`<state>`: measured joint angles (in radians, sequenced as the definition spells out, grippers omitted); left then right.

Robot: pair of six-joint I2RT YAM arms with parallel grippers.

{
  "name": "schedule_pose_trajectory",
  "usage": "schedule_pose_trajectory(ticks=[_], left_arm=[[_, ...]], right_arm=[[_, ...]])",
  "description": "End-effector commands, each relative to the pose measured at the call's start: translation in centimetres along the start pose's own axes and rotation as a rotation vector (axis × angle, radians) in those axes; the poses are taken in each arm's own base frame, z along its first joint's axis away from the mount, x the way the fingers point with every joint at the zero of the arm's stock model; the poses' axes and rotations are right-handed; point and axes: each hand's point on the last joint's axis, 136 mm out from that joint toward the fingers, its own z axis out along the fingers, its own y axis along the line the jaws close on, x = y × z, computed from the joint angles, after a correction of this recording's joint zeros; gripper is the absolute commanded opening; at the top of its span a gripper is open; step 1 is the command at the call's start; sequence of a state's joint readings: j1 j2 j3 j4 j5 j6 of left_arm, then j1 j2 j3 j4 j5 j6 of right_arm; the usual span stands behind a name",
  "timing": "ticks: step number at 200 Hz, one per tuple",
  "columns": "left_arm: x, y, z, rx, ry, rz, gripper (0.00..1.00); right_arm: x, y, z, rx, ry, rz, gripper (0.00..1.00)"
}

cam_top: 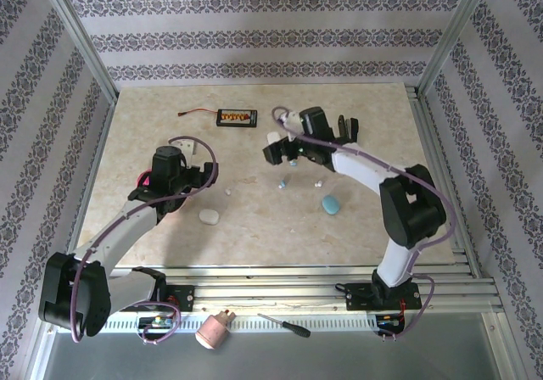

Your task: Insert wireless bluetooth earbuds into charging case

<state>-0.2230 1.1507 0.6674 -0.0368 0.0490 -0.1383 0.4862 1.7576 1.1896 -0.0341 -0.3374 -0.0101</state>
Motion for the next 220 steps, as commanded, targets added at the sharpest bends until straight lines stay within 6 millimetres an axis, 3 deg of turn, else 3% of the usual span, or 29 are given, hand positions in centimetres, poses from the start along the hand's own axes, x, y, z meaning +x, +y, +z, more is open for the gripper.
schedule_pose_trajectory(ticks=[1, 29, 51, 99, 146, 184, 220], left_arm=[[0.4, 1.7, -1.2, -0.105, 0.057, -0.164, 0.99], [0.1, 2.2, -1.4, -0.092, 0.070, -0.295, 0.99], [0.7, 4.5, -1.4, -0.140, 0.103, -0.487, 0.99], [0.2, 7.3, -1.7, -0.162, 0.056, -0.609, 0.99], [0.4, 8.8, -1.4, -0.178, 0.033, -0.645, 0.99], [0.1, 8.8, -1.6, -0.176, 0.034, -0.631, 0.99], [-0.2, 8.6, -2.0, -0.163, 0.019, -0.583, 0.99]], right_arm=[[0.7, 5.6, -0.8, -0.113, -0.038, -0.261, 0.97], [2.9, 11.3, -0.1, -0.217, -0.027, -0.373, 0.95], [4.0, 15.2, 1.3, -0.293, -0.047, -0.440, 0.93], [6.4, 21.1, 5.2, -0.414, -0.007, -0.488, 0.90], [9.0, 23.2, 8.5, -0.485, 0.066, -0.503, 0.87], [9.9, 23.4, 9.5, -0.510, 0.100, -0.523, 0.72], [11.0, 23.2, 10.2, -0.525, 0.141, -0.548, 0.70]])
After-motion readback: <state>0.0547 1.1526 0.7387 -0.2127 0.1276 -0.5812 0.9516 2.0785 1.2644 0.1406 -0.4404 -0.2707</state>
